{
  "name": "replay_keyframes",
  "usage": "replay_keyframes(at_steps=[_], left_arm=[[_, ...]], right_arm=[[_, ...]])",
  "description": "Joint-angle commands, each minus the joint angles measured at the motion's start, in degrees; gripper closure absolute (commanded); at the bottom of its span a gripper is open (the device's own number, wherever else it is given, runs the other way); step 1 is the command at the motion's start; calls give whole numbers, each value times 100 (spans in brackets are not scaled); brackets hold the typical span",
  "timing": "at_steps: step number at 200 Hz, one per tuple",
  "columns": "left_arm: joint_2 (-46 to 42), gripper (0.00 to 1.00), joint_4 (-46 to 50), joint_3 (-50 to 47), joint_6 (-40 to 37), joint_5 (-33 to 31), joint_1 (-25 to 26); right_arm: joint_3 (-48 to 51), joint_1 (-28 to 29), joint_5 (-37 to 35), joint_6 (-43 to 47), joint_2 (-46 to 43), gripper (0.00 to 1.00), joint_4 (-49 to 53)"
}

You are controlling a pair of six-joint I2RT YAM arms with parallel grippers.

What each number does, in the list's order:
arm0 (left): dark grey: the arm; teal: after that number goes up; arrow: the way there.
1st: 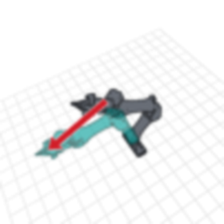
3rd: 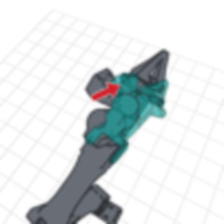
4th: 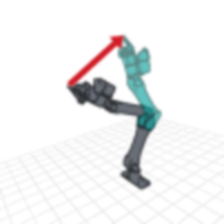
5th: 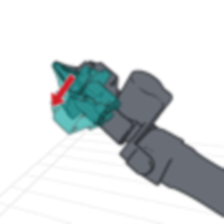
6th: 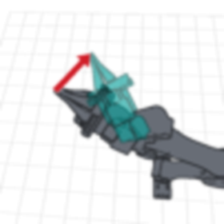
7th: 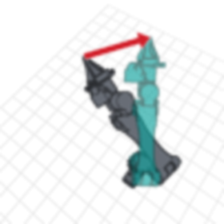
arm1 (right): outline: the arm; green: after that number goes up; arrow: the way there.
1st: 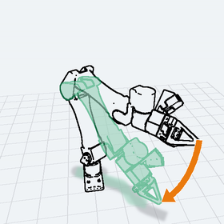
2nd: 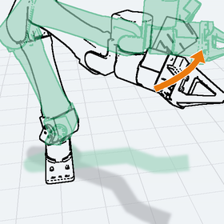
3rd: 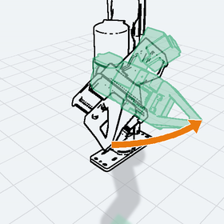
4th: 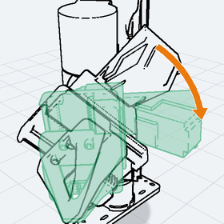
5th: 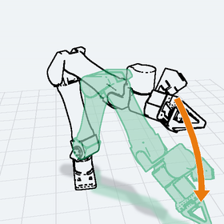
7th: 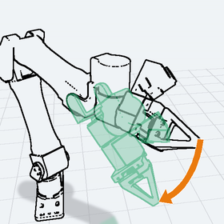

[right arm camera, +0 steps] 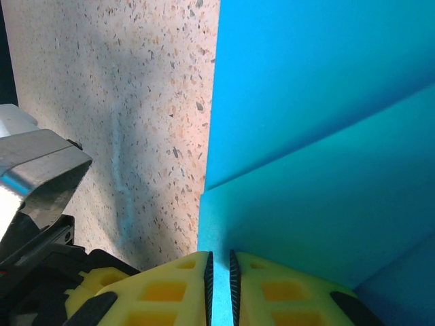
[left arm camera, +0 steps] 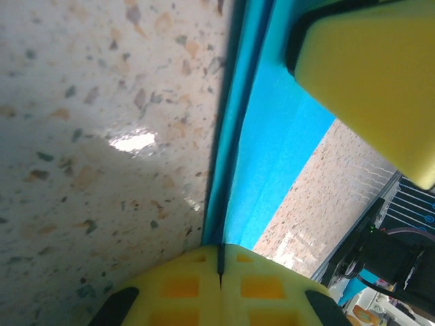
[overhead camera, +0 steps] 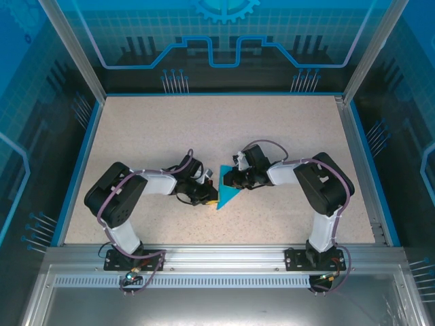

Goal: Fold a paper plane with a square sheet of paper (pick it up from the middle)
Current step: Fourth fold the wing at the center of the table.

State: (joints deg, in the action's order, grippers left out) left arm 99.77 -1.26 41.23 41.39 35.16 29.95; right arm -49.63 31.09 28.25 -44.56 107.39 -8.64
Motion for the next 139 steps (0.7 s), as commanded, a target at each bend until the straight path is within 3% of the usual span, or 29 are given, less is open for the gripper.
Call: replay_keyframes(at_steps=[1,42,88,117,139], left_arm=[[129,100,513,-248,-328,336,-23],[-145,95,881,-277,-435,99,-21],[-1498,85,881,-732,247,-886,-78],[-1708,82,1058,-460,291,-930,-109],[-1507,78,753,-154,423,-495,-104]], right_arm=[[201,-23,-484,166,412,82,597],[210,-32,-408,193,425,82,609],[247,-25,-350,185,417,82,597],[237,2,-272,143,405,82,522],[217,19,-266,114,401,82,530]])
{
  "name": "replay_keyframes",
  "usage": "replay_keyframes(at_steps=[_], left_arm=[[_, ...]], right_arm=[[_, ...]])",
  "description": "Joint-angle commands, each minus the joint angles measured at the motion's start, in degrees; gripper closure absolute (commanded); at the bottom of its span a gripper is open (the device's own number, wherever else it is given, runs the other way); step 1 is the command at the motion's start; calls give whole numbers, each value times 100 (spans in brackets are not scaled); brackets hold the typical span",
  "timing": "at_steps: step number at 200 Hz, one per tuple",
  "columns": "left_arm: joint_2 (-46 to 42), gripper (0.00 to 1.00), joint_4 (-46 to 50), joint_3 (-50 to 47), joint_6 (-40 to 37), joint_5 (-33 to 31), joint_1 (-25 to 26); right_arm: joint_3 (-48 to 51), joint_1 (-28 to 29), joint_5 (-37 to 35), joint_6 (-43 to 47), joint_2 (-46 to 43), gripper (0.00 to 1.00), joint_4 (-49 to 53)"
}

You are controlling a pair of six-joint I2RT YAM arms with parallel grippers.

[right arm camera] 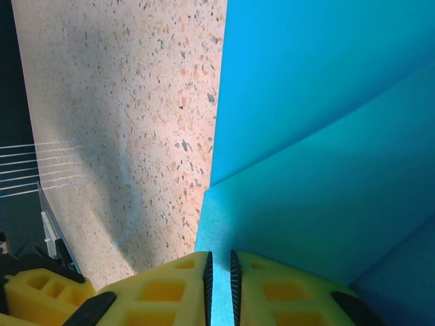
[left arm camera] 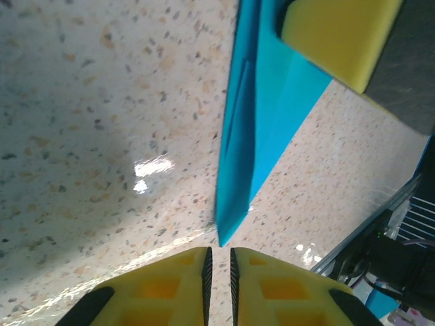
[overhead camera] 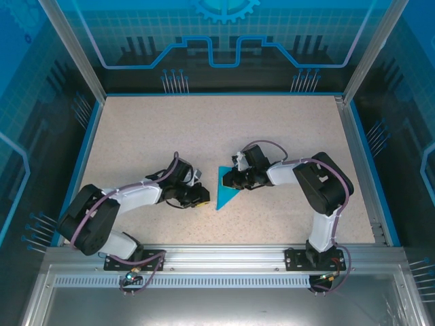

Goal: Fold a paper plane with a square sheet of paper (pick it up from the middle)
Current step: Fourth fold the wing at the center of the table.

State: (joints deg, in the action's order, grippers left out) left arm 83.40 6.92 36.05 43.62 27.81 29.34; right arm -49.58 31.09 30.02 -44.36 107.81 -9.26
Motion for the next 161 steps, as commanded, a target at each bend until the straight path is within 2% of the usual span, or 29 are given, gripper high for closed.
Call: replay_keyframes(at_steps=[1,31,61,92,161], left_arm=[[158,78,-88,383,209,267,-43],[601,79,-684,741,565,758,30],[983,81,-559,974,576,847,259],[1328,84,-784,918,673,761,498],[1612,86,-1041,798,572,498,490]], right_arm=[[226,19,-444,94,361,82,596],[204,28,-431,50,397,81,556],[210,26,-418,-31,461,81,497],[191,29,-427,-3,483,81,556],[192,24,-401,37,498,81,591]])
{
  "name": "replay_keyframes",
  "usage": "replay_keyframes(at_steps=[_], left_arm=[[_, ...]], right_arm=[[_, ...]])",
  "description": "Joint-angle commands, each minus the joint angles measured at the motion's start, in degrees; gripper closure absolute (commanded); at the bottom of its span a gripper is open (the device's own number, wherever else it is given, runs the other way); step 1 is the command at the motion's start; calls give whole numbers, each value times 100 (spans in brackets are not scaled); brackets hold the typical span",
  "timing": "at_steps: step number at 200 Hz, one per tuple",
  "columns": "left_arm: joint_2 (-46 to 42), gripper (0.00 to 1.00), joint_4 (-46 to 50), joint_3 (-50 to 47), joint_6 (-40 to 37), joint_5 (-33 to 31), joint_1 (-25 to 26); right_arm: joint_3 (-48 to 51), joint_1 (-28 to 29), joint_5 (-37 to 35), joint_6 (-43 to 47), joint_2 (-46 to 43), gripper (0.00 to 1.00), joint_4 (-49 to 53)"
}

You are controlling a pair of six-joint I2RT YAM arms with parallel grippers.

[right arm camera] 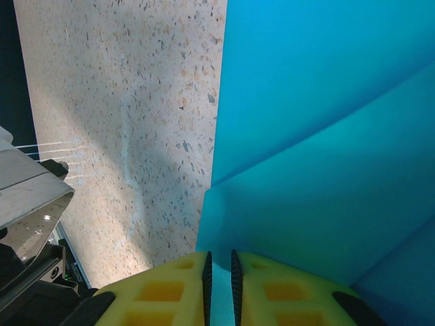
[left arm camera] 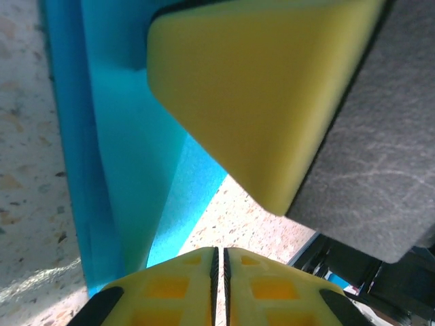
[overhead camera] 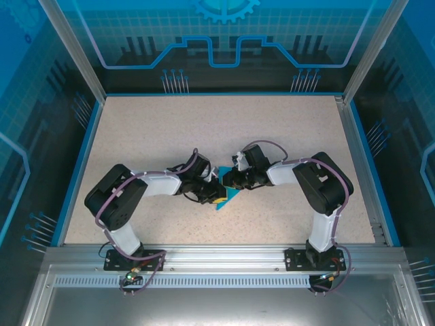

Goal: Fold a paper plane with a square sheet of paper (pick it up from the middle)
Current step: Fourth fold the wing at the center of the table.

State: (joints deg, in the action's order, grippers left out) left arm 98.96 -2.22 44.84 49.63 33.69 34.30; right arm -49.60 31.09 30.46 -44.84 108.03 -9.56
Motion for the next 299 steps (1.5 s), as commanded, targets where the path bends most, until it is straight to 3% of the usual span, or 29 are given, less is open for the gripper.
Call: replay_keyframes(at_steps=[1,28,143,213,299], left_arm=[[59,86,-115,-76,-31,-104,-9],[59,87,-29,-196,-49,-397,-20],[197,88,-54,-917,-64,-244,-6],[96,89,1164,-811,-796,-263,74],[-106,87,2013,-810,-1271,-137,217]], right_arm=[[196,26,-444,83,475,81,622],[207,29,-447,47,476,81,588],[188,29,-506,107,535,81,693],[219,35,-587,35,551,82,710],[293,60,-739,-21,495,83,787]])
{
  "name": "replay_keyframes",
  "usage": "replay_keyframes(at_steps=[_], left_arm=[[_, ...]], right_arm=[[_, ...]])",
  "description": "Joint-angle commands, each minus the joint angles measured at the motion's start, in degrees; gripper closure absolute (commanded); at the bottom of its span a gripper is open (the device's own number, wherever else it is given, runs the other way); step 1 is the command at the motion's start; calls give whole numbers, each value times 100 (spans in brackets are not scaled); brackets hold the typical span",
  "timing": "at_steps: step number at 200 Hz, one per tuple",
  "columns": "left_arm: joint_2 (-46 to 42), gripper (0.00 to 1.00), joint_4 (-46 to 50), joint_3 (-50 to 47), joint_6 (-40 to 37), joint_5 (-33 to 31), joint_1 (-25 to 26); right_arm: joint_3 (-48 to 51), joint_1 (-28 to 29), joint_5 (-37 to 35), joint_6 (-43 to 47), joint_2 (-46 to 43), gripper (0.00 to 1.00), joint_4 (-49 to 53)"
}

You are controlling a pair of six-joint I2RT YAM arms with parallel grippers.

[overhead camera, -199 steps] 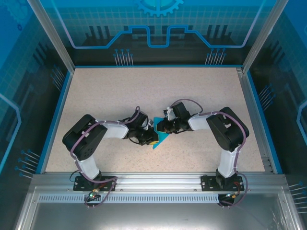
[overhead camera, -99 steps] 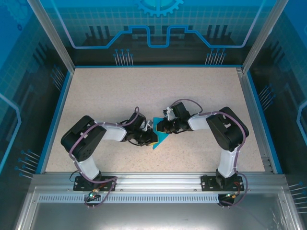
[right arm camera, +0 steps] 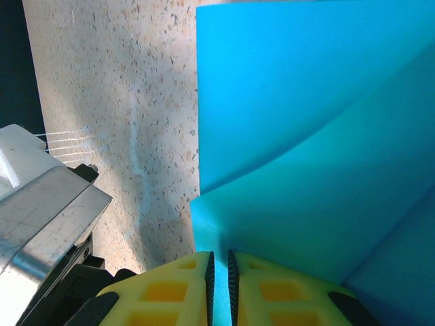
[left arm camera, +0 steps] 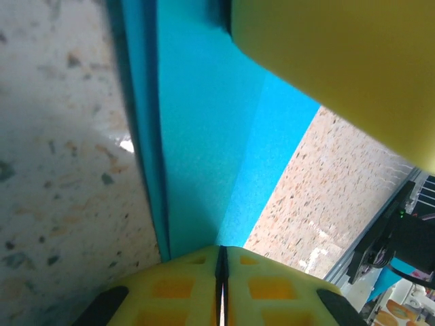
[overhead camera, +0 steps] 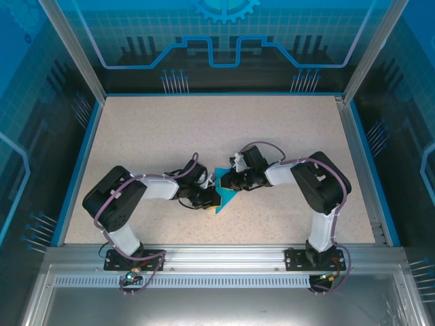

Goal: Fold a paper plane with a square sheet of paper (pick it up from the middle)
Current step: Fourth fold the wing at the center of the table.

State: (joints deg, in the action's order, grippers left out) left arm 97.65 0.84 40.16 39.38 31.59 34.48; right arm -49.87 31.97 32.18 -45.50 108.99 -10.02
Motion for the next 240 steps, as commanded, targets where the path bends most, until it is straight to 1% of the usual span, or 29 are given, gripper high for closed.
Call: replay_keyframes(at_steps=[1,23,61,80,107,132,147,159,179,190,204,216,240], left_arm=[[21,87,1708,-342,-246,74,199],[-13,86,1861,-298,-372,167,338],[-76,86,2344,-238,-501,-103,470],[-203,87,2588,-270,-466,-414,467],[-478,87,2680,-406,-442,-445,471],[-1030,89,2617,-542,-303,-522,455],[-1549,89,2554,-601,-133,-742,455],[-1904,89,2575,-606,-12,-935,357],[-2374,86,2332,-616,207,-947,7],[-2443,84,1976,-615,381,-771,-209],[-2318,83,1551,-474,616,-559,-375],[-2103,83,1171,-288,750,-412,-376],[-1601,82,745,77,972,-264,-363]], right_arm=[[324,-30,-909,42,401,83,834],[370,-4,-924,-16,380,83,784],[374,29,-986,-78,378,83,782],[384,33,-1004,-93,370,83,782],[425,68,-1055,-164,332,83,799],[526,114,-1149,-376,253,83,686],[609,168,-1260,-617,200,83,599],[679,236,-1427,-882,152,83,541],[1020,332,-1622,-1483,20,82,70],[1147,413,-1686,-1788,-24,82,-155],[1147,554,-1805,-2002,-35,82,-180],[1100,670,-1890,-2049,-66,82,-154],[1073,723,-1941,-2170,-110,82,-132]])
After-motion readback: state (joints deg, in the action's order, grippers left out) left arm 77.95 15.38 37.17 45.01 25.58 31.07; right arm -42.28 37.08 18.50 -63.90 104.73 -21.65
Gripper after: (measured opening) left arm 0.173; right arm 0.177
